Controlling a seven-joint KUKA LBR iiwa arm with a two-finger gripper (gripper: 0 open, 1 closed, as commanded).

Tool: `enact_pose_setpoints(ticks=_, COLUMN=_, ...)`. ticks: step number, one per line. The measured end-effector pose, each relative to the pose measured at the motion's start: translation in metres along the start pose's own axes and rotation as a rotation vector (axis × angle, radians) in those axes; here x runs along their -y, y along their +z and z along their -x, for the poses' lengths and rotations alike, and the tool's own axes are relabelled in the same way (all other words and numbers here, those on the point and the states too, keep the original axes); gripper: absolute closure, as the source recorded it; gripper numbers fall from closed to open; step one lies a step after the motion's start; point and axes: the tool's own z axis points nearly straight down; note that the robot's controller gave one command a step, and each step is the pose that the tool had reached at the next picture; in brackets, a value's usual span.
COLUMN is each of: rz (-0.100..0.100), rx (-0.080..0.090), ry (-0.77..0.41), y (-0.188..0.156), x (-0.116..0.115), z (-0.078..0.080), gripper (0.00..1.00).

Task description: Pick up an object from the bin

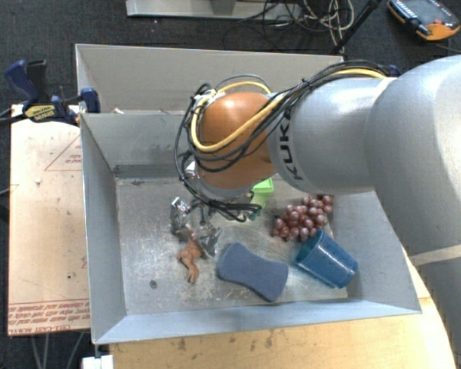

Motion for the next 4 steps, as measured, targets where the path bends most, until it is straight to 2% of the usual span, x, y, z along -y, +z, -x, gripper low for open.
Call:
enact_pose_setpoints(ticks=1, rz=0.002, rx=-0.003, ry=0.001, y=-0.001, x=0.000, z=0.000, gripper=1.00)
enact_pose_setpoints(ticks=3, rz=0.009, rx=-0.021, ry=0.001, y=-0.009, x=-0.002, z=-0.002, gripper=1.00)
enact_pose_setpoints(ticks=4, rz=0.013, rx=-0.026, ry=0.001, y=-0.026, x=-0.003, z=-0.003, gripper=1.00)
